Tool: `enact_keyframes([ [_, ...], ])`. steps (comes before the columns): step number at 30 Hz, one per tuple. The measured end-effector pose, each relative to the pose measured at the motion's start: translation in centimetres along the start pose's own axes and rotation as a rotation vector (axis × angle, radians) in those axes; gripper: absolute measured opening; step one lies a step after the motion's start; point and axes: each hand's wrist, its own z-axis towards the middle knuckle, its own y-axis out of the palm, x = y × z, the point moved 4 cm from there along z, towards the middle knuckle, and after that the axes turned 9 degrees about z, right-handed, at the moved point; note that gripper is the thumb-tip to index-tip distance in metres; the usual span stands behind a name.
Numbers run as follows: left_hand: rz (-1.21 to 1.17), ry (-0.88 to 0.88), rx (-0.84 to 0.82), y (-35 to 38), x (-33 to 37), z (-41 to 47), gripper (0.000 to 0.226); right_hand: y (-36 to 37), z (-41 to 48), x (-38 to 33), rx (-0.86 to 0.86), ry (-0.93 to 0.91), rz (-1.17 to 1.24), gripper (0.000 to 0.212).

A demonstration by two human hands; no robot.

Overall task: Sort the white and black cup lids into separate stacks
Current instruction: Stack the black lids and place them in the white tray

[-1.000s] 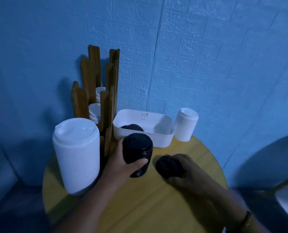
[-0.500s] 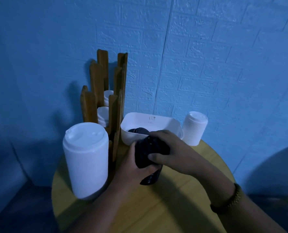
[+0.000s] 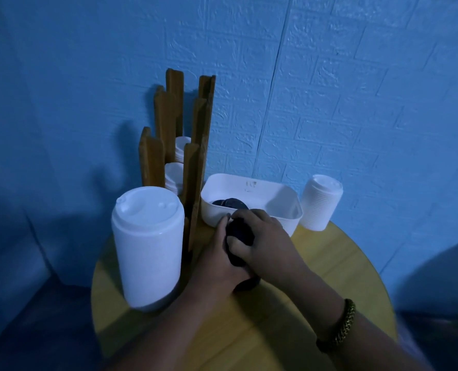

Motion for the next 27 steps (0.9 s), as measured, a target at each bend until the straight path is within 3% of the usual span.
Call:
enact_keyframes([
  [6, 0.003, -0.101, -0.101, 2.2, -1.3, 1.7, 0.100, 0.0, -0.2, -0.3, -0.024, 0.038, -0.014, 0.048],
  [10, 0.029, -0.036, -0.038, 1.7, -0.4, 1.5, 0.114, 0.0, -0.3, -0.5, -0.021, 0.059, -0.036, 0.046],
  [13, 0.018, -0.049, -0.095, 2.9, -2.1, 2.2, 0.117, 0.1, -0.2, -0.5, -0.038, 0.079, -0.041, 0.049],
  [15, 0.003, -0.051, -0.065, 2.4, -2.3, 2.1, 0.116, -0.5, 0.1, -0.4, -0.123, 0.104, 0.082, 0.046],
  [17, -0.054, -0.064, -0.085, 1.3, -0.9, 0.8, 0.099, -1.7, 1.3, -0.5, -0.214, 0.134, 0.292, 0.036],
  [18, -0.064, -0.063, -0.059, 1.1, -0.9, 0.7, 0.099, -2.5, 2.4, -0.2, -0.189, 0.142, 0.331, 0.035],
  [21, -0.065, -0.036, -0.068, 0.9, -1.4, 0.7, 0.107, -3.6, 7.4, 2.8, -0.041, 0.209, 0.193, 0.044],
  [27, -0.170, -0.051, -0.084, 0.5, -1.9, 0.8, 0.093, 1.0, 14.4, 6.9, -0.427, 0.325, -0.132, 0.069],
])
